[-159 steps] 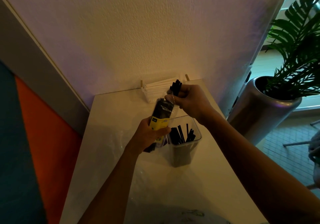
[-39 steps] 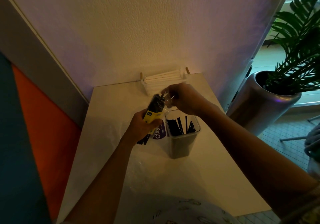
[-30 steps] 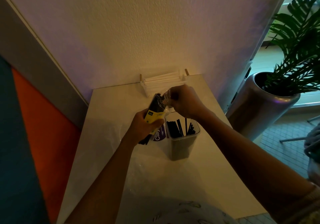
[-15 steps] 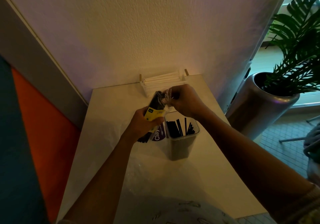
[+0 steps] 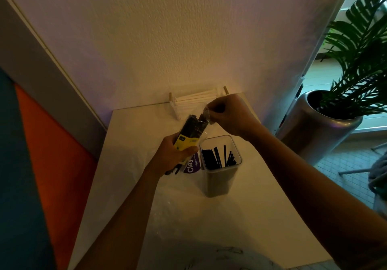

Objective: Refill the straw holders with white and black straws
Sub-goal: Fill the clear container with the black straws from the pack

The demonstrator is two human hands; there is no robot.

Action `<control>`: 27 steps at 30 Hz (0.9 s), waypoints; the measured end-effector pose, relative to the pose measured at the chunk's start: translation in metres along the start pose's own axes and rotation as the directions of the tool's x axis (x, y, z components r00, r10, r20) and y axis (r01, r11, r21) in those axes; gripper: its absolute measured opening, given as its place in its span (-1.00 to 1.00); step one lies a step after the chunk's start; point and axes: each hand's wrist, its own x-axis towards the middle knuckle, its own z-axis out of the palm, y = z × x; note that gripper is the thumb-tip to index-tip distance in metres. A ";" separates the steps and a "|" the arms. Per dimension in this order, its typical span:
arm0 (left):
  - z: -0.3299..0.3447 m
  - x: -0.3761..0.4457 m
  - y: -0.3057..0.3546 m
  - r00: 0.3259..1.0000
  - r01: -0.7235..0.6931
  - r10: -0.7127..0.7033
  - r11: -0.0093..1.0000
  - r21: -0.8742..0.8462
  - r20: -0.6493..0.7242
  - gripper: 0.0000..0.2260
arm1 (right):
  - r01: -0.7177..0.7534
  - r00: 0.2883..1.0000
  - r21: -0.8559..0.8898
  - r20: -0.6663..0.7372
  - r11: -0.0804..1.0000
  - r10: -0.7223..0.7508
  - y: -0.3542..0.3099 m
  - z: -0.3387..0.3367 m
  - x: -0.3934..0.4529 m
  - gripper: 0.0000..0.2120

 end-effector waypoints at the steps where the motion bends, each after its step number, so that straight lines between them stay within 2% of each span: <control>1: 0.000 -0.001 -0.002 1.000 0.000 0.000 1.000 -0.005 0.000 -0.72 | -0.002 1.000 0.003 0.012 1.000 0.002 -0.001 -0.001 0.001 -0.92; 6: 0.001 0.000 0.001 1.000 0.004 -0.004 1.000 0.004 0.015 -0.73 | 0.001 0.992 -0.058 0.124 0.998 0.006 0.000 0.006 0.000 -0.85; 12: 0.000 0.002 0.005 1.000 0.012 -0.012 1.000 0.004 0.019 -0.72 | -0.004 0.999 -0.079 0.032 0.997 0.007 0.004 0.013 -0.002 -0.99; 15: -0.001 0.002 0.003 1.000 0.013 -0.013 1.000 -0.001 0.012 -0.72 | 0.005 1.000 -0.058 0.010 0.998 -0.004 0.002 0.010 -0.003 -0.93; 18: -0.001 0.001 -0.002 1.000 0.017 -0.017 1.000 -0.013 0.003 -0.73 | 0.000 1.000 -0.025 -0.013 1.000 -0.001 0.001 0.008 -0.003 -0.97; 20: 0.000 0.001 -0.004 1.000 0.015 -0.015 1.000 -0.018 0.004 -0.73 | -0.008 1.000 -0.014 -0.028 1.000 0.007 0.001 0.007 -0.002 -0.91; 27: 0.000 -0.001 -0.011 0.999 0.029 -0.028 0.998 -0.059 0.025 -0.72 | 0.032 0.999 -0.001 -0.021 0.999 -0.032 -0.002 0.002 -0.003 -0.87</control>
